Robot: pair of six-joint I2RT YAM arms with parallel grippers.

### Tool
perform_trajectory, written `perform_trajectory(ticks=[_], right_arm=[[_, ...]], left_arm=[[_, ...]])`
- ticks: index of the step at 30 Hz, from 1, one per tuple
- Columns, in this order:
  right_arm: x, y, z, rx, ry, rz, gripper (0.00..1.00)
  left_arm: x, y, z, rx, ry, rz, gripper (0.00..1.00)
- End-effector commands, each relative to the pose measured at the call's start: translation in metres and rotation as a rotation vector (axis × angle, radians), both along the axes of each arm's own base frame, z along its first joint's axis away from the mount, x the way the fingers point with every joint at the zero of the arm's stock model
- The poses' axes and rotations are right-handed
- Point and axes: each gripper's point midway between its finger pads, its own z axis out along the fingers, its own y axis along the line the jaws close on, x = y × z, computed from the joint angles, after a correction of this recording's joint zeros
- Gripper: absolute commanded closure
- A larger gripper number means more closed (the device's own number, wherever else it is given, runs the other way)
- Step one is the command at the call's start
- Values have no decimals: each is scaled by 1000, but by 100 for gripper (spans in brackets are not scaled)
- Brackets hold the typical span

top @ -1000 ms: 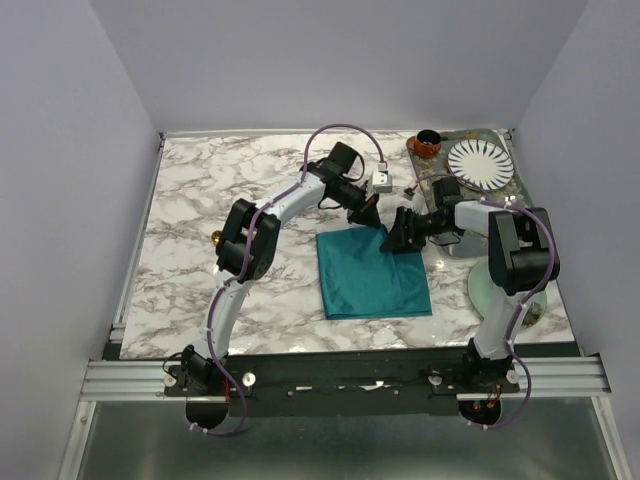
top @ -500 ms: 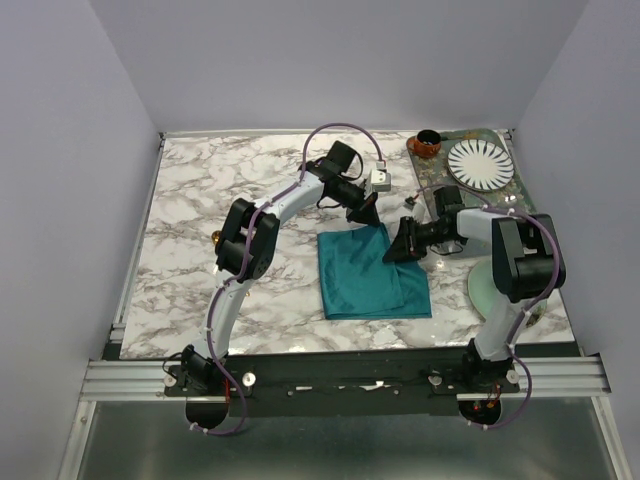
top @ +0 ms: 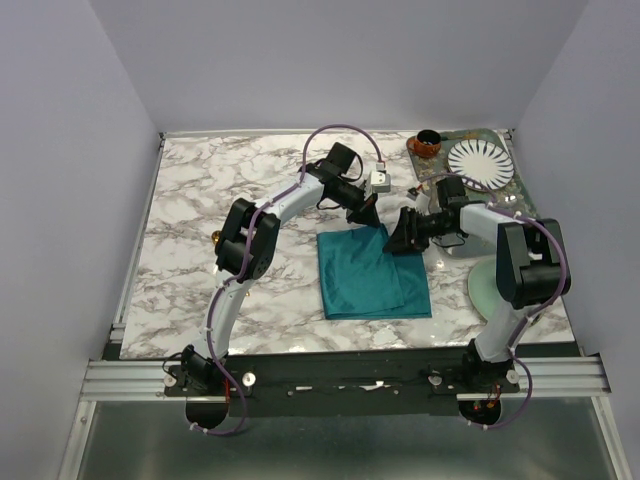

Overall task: Fold the napkin into a case and place the utensils inside
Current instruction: Fold the rectangle-folded napkin at the center of the board.

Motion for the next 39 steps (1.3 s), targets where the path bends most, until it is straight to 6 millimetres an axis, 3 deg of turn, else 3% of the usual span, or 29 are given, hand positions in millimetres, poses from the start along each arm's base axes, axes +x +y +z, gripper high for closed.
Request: perform_trajectory(ticks=[1, 7, 13, 17, 19, 20, 22, 26, 27, 29, 30, 32, 33, 35, 39], right_arm=[[-3, 0, -8, -18, 46, -2, 48], [-5, 1, -12, -16, 58, 1, 54], [-8, -4, -25, -52, 90, -9, 48], [-10, -4, -26, -51, 100, -10, 63], [-10, -2, -20, -39, 90, -9, 82], [-11, -2, -18, -35, 91, -10, 86], [-10, -1, -8, -27, 73, -14, 99], [-10, -3, 0, -42, 79, -44, 99], [-9, -5, 0, -59, 83, -57, 99], [-12, -6, 5, -69, 98, -79, 99], [-13, -8, 5, -85, 100, -89, 99], [-17, -11, 8, -103, 112, -102, 99], [-17, -14, 11, -127, 99, -113, 99], [-23, -19, 10, -160, 112, -112, 99], [-36, -34, -1, -258, 139, -121, 99]], left_arm=[[3, 1, 28, -40, -51, 2, 100], [2, 1, 27, -40, -49, 1, 100], [2, 1, 27, -43, -46, 1, 100], [3, 1, 25, -42, -45, 5, 100], [4, 2, 24, -36, -42, 13, 100], [5, 2, 24, -35, -43, 19, 99], [7, 2, 24, -30, -45, 37, 90], [13, 3, 33, -23, -32, 107, 65], [13, 7, 31, -13, -19, 129, 54], [20, 11, 46, -27, -47, 179, 46], [19, 20, 43, -14, -5, 224, 40], [29, 27, 64, -47, -61, 293, 36], [24, 34, 55, -27, -25, 327, 30], [30, 45, 72, -39, -77, 395, 24], [17, 68, 65, 24, -45, 483, 23]])
